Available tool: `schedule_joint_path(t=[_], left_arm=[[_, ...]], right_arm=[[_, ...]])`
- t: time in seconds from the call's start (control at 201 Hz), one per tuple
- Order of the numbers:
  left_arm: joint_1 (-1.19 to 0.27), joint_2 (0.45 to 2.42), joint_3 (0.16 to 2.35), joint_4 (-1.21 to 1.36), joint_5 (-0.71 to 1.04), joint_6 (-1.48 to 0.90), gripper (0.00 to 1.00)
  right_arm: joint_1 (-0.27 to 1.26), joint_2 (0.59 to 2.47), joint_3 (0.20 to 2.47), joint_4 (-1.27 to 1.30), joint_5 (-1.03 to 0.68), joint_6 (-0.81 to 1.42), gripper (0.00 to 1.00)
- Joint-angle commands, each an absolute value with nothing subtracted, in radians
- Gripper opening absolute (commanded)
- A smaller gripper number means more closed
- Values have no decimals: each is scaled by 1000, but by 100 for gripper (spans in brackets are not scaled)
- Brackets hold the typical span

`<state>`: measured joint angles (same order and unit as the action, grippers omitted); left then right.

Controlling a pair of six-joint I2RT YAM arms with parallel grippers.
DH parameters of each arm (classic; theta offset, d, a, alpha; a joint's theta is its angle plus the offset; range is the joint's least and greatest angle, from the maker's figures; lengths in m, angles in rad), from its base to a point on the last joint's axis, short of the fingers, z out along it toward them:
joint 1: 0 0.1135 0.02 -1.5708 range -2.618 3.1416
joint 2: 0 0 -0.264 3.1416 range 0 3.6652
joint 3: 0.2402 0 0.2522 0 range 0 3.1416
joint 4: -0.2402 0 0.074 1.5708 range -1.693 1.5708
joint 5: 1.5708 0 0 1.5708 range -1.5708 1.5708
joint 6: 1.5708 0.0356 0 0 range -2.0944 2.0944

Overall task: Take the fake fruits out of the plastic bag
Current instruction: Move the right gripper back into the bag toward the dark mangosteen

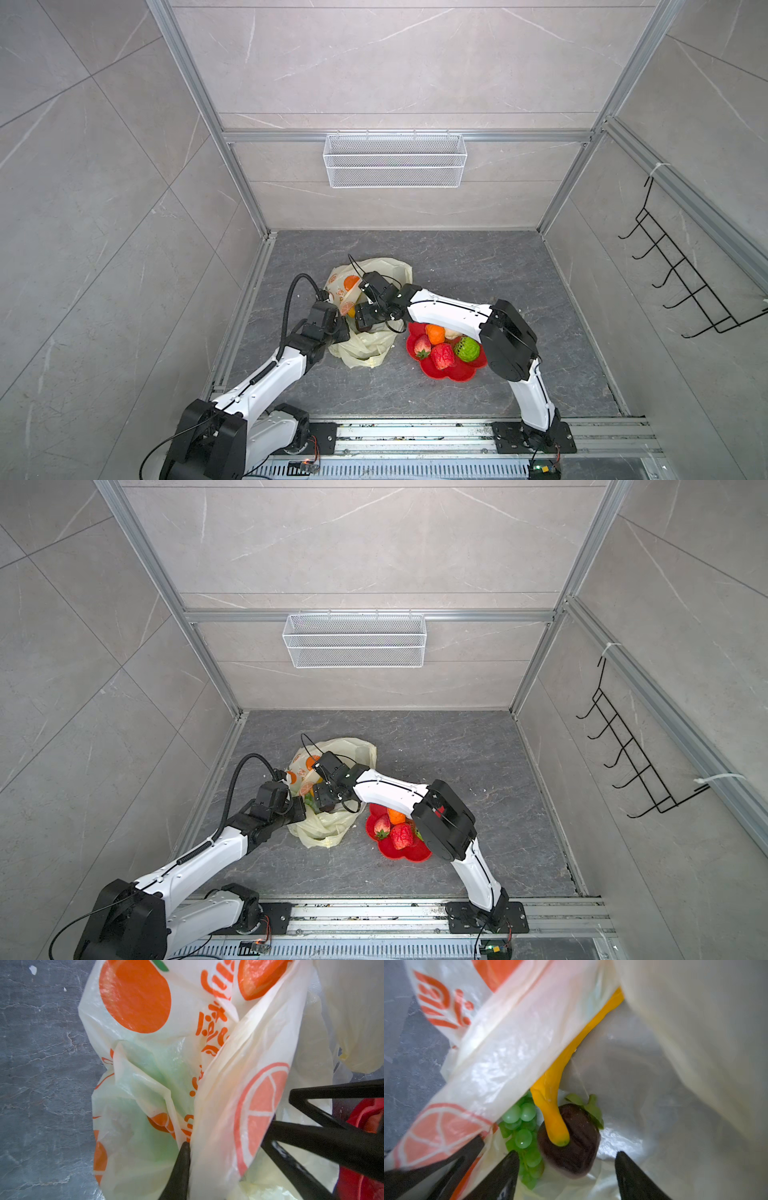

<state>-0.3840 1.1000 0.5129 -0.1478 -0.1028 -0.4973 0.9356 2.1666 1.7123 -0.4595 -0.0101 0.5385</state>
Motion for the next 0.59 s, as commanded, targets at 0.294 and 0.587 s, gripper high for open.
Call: schedule_joint_path(t=[0.294, 0.587], left_arm=[[-387, 1064, 500, -124, -121, -487, 11], [-387, 1064, 502, -125, -131, -483, 12]], right_arm=[[943, 2323, 1857, -593, 3, 570, 73], [943, 2294, 1844, -655, 72, 595, 62]])
